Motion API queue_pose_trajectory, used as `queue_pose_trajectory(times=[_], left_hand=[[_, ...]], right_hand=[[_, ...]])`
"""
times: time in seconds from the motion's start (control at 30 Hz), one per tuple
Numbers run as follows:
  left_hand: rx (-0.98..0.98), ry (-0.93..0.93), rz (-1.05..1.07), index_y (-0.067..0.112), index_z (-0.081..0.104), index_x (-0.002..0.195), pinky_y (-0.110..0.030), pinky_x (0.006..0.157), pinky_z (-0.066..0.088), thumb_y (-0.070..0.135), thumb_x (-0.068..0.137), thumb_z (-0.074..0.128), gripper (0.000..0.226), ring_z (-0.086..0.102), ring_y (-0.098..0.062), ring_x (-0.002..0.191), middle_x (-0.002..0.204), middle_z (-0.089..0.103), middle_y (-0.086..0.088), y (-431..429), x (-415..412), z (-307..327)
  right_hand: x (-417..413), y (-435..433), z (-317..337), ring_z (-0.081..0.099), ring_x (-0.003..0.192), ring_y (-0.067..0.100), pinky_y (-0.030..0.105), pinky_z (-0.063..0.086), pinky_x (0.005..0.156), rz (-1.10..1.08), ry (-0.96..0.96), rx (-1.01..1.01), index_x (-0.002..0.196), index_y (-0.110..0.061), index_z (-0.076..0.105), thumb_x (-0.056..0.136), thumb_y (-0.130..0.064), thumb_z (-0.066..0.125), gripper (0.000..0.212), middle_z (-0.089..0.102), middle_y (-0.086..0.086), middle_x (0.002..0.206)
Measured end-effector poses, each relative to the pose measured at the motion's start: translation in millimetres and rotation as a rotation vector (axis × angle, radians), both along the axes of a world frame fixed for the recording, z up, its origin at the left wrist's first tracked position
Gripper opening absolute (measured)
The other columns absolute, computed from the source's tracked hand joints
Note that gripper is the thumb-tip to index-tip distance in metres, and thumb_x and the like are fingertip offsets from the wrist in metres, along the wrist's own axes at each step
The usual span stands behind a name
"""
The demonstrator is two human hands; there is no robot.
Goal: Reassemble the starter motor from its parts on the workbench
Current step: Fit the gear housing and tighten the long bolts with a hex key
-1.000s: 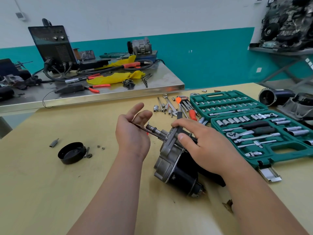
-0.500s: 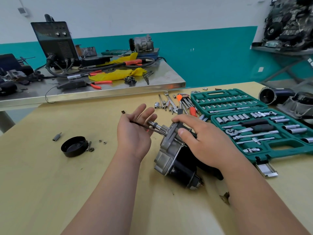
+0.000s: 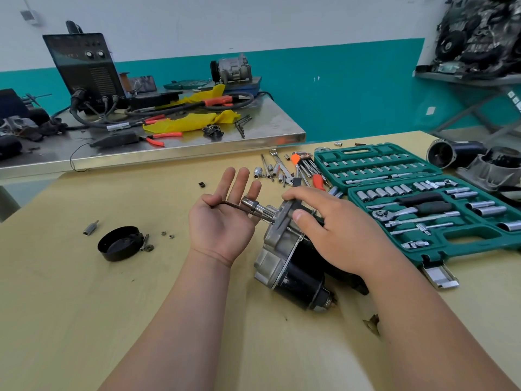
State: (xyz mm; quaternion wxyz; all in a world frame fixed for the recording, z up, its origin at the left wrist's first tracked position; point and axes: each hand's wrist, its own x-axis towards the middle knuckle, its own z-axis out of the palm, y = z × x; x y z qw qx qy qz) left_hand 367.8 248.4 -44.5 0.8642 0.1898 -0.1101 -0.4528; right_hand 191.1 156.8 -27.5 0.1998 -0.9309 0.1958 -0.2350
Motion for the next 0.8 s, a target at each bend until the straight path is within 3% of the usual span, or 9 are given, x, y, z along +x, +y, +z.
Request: queue_pose_trajectory(times=[0.1, 0.27, 0.4, 0.57, 0.63, 0.73, 0.8], left_hand=[[-0.032, 0.025, -0.019, 0.010, 0.075, 0.095, -0.043, 0.084, 0.051, 0.012, 0.072, 0.038, 0.043, 0.070, -0.034, 0.091, 0.108, 0.073, -0.009, 0.3, 1.3, -0.1], [-0.016, 0.006, -0.025, 0.013, 0.067, 0.103, -0.044, 0.088, 0.046, 0.015, 0.074, 0.039, 0.041, 0.071, -0.034, 0.089, 0.107, 0.074, -0.009, 1.9, -2.1, 1.4], [0.097, -0.078, -0.008, 0.016, 0.064, 0.106, -0.039, 0.076, 0.050, 0.029, 0.092, 0.036, 0.034, 0.070, -0.029, 0.076, 0.099, 0.075, -0.007, -0.1, -7.4, 3.3], [0.227, -0.147, 0.035, 0.015, 0.066, 0.110, -0.036, 0.072, 0.053, 0.038, 0.098, 0.031, 0.043, 0.067, -0.025, 0.074, 0.104, 0.075, -0.007, 1.7, -6.8, 6.7], [0.232, -0.087, 0.040, 0.011, 0.061, 0.109, -0.038, 0.075, 0.050, 0.035, 0.099, 0.030, 0.040, 0.065, -0.027, 0.077, 0.104, 0.074, -0.010, 3.1, -10.5, 6.8], [0.206, 0.063, 0.056, 0.014, 0.042, 0.091, -0.042, 0.077, 0.048, 0.034, 0.099, 0.032, 0.023, 0.066, -0.032, 0.079, 0.097, 0.072, -0.016, 3.6, -17.8, 8.8], [0.189, 0.135, 0.066, 0.016, 0.037, 0.083, -0.045, 0.078, 0.048, 0.036, 0.098, 0.036, 0.025, 0.068, -0.034, 0.084, 0.095, 0.071, -0.018, 3.8, -21.4, 9.3]], right_hand=[[-0.6, 0.7, 0.1, 0.043, 0.099, -0.007, 0.023, 0.039, 0.071, -0.003, -0.010, 0.000, 0.125, -0.058, 0.034, 0.098, -0.046, 0.038, 0.030, 0.042, -0.033, 0.135], [-0.6, 0.9, -0.2, 0.039, 0.094, -0.012, 0.010, 0.030, 0.067, -0.012, -0.002, -0.007, 0.125, -0.058, 0.034, 0.098, -0.047, 0.038, 0.030, 0.039, -0.035, 0.136], [-0.9, 2.8, 1.5, 0.038, 0.088, -0.028, 0.009, 0.027, 0.066, -0.012, 0.011, -0.010, 0.126, -0.058, 0.033, 0.097, -0.048, 0.036, 0.031, 0.039, -0.035, 0.134], [-0.9, 1.0, 0.7, 0.041, 0.095, -0.010, 0.011, 0.031, 0.067, -0.012, 0.027, -0.022, 0.126, -0.058, 0.033, 0.099, -0.047, 0.036, 0.030, 0.042, -0.034, 0.135], [-1.1, 0.2, 0.1, 0.041, 0.096, -0.009, 0.009, 0.030, 0.067, -0.013, 0.022, -0.030, 0.127, -0.057, 0.033, 0.099, -0.046, 0.037, 0.031, 0.043, -0.033, 0.135], [-1.4, -0.1, -0.2, 0.040, 0.097, -0.010, 0.010, 0.030, 0.068, -0.005, 0.011, -0.024, 0.127, -0.058, 0.034, 0.099, -0.047, 0.037, 0.031, 0.041, -0.036, 0.130], [-1.0, -0.3, -0.5, 0.039, 0.097, -0.011, 0.010, 0.031, 0.069, -0.003, 0.002, -0.023, 0.126, -0.060, 0.033, 0.098, -0.047, 0.036, 0.031, 0.038, -0.040, 0.122]])
